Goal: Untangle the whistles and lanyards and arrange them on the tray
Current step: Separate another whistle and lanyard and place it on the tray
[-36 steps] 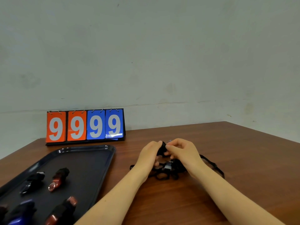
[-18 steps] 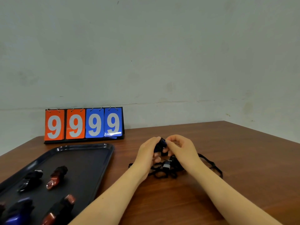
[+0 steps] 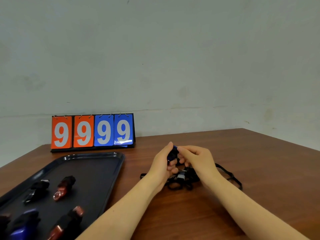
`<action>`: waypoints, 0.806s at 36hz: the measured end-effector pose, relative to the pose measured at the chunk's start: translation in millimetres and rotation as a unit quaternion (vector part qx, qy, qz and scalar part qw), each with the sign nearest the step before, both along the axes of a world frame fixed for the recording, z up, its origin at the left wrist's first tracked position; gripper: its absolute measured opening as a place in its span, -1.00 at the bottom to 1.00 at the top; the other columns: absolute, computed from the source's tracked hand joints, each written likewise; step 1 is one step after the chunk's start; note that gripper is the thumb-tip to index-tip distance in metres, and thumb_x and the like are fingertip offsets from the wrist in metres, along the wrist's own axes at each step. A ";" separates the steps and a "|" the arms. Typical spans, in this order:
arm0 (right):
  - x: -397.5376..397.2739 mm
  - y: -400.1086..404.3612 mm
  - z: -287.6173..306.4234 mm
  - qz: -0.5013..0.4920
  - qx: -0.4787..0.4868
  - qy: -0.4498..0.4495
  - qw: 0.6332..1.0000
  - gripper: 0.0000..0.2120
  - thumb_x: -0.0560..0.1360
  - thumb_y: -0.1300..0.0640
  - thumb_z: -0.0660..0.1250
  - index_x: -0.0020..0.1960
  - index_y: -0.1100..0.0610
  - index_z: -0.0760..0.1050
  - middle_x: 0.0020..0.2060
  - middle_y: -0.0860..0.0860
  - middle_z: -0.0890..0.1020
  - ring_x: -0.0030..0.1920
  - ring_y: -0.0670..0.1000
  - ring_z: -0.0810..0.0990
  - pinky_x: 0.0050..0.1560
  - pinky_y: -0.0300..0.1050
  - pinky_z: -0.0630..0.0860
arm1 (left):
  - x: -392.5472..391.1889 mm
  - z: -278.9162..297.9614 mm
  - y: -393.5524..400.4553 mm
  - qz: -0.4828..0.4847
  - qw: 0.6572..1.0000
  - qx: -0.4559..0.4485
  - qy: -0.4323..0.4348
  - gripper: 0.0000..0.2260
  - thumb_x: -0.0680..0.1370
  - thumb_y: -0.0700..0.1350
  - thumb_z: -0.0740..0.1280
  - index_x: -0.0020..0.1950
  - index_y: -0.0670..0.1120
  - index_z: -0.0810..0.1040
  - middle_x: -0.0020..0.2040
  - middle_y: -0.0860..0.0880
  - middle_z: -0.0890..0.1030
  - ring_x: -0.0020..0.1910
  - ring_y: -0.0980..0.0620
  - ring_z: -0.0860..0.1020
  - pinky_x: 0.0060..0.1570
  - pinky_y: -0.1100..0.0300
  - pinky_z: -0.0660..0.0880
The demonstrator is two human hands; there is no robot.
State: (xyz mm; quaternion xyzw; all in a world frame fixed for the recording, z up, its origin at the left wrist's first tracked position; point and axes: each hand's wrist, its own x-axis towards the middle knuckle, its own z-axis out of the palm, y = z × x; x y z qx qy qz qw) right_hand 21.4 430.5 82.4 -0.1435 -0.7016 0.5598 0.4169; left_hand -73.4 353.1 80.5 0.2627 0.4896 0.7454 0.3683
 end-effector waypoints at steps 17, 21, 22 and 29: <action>-3.6 -2.8 -7.0 -0.001 0.042 -0.017 0.999 -0.80 0.55 0.21 0.33 -0.22 0.15 0.65 -0.45 0.00 0.61 -0.44 -0.16 0.53 -0.32 -0.34 0.49 | 4.7 -6.8 -3.6 -0.001 0.996 0.042 -0.083 -0.59 0.66 0.00 0.11 0.20 -0.33 0.53 -0.51 -0.03 0.34 -0.53 0.08 0.31 -0.50 0.28 0.27; -4.1 -1.6 -8.9 -0.019 0.072 -0.035 0.997 -0.78 0.57 0.19 0.28 -0.19 0.10 0.65 -0.47 -0.07 0.61 -0.42 -0.19 0.54 -0.30 -0.36 0.49 | 4.7 -6.6 -3.7 -0.002 0.997 0.042 -0.063 -0.63 0.66 -0.01 0.11 0.17 -0.29 0.51 -0.47 -0.04 0.35 -0.52 0.09 0.32 -0.52 0.27 0.32; -4.6 -2.2 -9.4 -0.017 0.076 -0.038 0.996 -0.79 0.58 0.18 0.27 -0.13 0.10 0.66 -0.43 -0.06 0.64 -0.39 -0.18 0.56 -0.26 -0.33 0.51 | 5.3 -4.8 -4.2 -0.002 0.997 0.043 -0.058 -0.65 0.67 -0.02 0.11 0.15 -0.27 0.51 -0.47 -0.04 0.35 -0.53 0.09 0.33 -0.51 0.27 0.32; -7.2 -0.5 -7.0 0.023 0.049 -0.004 0.999 -0.80 0.59 0.15 0.26 0.17 0.02 0.57 -0.28 -0.02 0.65 -0.32 -0.22 0.57 -0.26 -0.34 0.48 | 1.1 -1.0 4.6 -0.004 0.997 0.052 -0.049 -0.69 0.67 -0.01 0.10 0.24 -0.12 0.53 -0.42 -0.04 0.48 -0.46 0.06 0.49 -0.26 0.15 0.45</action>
